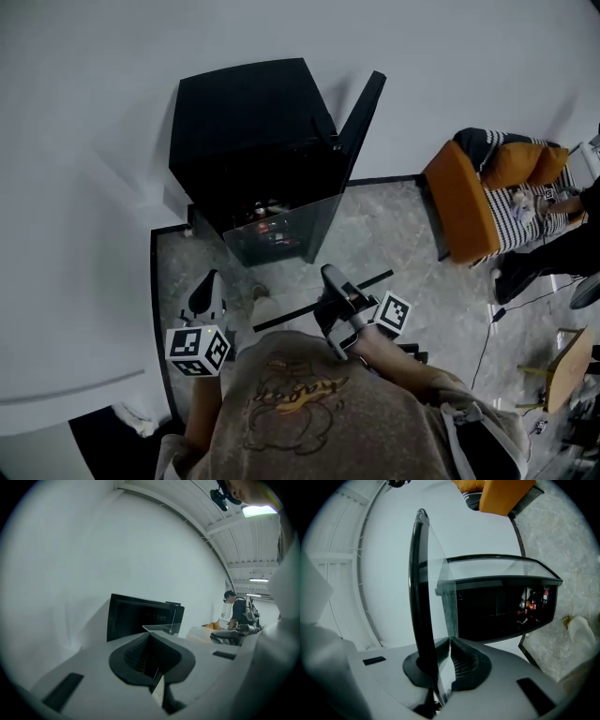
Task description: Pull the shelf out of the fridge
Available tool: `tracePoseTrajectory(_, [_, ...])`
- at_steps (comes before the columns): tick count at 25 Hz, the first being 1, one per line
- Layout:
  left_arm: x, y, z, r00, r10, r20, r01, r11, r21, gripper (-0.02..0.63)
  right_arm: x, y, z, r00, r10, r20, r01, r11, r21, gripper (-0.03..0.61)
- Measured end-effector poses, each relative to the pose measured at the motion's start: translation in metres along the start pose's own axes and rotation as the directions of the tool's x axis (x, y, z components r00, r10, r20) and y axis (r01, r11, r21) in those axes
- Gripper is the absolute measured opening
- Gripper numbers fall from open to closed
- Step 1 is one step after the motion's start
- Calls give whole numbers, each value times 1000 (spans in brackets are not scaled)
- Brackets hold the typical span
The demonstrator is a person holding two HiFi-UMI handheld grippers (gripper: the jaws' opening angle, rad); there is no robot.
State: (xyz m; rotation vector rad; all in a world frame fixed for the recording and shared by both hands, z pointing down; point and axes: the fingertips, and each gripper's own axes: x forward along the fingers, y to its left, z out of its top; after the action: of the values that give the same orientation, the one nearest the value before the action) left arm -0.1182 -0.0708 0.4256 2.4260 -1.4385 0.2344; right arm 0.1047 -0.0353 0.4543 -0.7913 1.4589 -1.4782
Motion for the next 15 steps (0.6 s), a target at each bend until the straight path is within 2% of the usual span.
tracePoseTrajectory(7, [1, -4, 5, 1000, -7, 7, 7, 1000, 0, 6, -12, 20, 2, 999, 32, 11, -32, 999, -8, 29])
tracePoseTrajectory(15, [2, -5, 0, 1000, -9, -2, 9, 1000, -7, 6, -11, 15, 3, 999, 43, 0, -43, 998, -37, 29])
